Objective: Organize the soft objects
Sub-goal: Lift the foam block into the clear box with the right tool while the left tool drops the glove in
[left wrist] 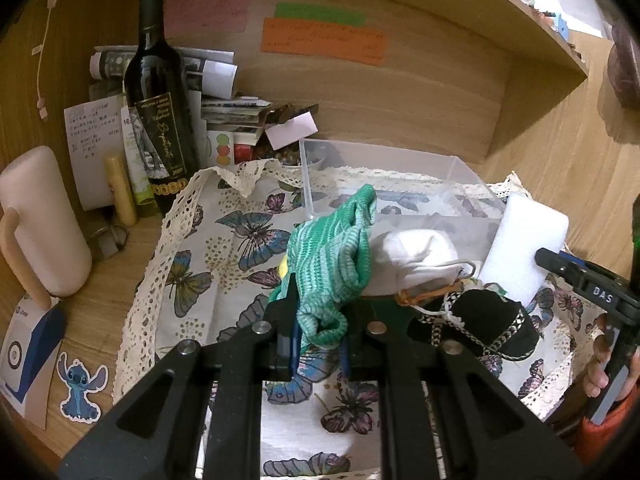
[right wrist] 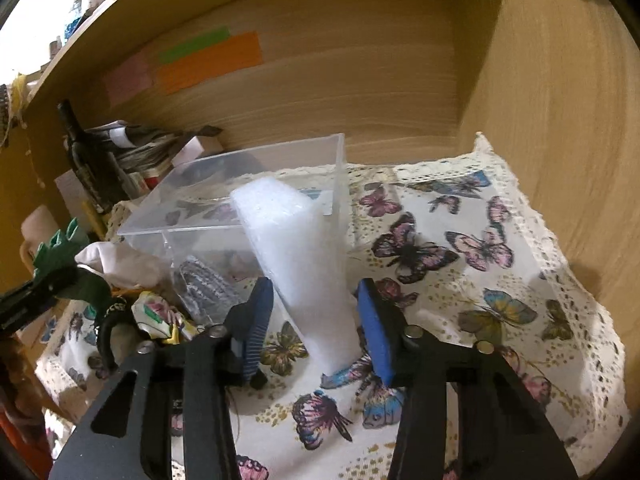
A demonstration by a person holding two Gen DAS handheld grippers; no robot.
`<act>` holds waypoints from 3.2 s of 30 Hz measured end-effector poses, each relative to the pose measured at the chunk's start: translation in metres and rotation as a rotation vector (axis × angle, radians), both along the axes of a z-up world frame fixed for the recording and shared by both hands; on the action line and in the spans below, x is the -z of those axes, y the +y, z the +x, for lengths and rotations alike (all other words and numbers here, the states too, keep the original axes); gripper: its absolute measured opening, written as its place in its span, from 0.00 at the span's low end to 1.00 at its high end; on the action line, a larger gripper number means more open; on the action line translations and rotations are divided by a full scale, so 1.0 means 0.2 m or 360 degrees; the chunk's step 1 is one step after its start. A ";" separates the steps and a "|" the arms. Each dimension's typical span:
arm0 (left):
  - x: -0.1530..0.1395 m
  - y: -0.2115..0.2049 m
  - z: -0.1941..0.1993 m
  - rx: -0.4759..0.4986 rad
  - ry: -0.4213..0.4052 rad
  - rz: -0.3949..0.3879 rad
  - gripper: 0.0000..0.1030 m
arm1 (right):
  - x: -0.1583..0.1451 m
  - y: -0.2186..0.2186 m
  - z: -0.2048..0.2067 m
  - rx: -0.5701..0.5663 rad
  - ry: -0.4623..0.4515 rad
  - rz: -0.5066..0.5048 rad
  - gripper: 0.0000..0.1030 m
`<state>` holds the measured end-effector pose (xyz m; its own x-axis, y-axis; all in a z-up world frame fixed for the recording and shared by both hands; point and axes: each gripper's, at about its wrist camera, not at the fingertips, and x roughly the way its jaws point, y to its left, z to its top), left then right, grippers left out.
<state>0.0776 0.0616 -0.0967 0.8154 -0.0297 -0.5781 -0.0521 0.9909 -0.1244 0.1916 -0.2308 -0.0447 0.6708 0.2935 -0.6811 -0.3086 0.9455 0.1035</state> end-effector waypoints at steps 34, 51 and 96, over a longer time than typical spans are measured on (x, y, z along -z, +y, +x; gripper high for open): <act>-0.47 -0.16 0.43 0.0166 -0.0188 0.0240 0.14 | -0.47 0.29 0.19 -0.0197 -0.0421 -0.0024 0.29; -0.09 -0.29 1.03 0.0231 0.0382 0.0360 0.14 | -0.15 0.45 0.58 -0.0236 -0.0088 -0.0274 0.29; -0.47 -0.25 0.56 0.0212 0.0148 0.0242 0.86 | -0.38 0.43 0.16 -0.0386 -0.0236 -0.0216 0.83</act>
<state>0.1900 0.0112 -0.0019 0.7532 -0.0402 -0.6566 0.0762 0.9967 0.0265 0.2235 -0.1440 0.0321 0.6873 0.3705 -0.6248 -0.5293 0.8445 -0.0815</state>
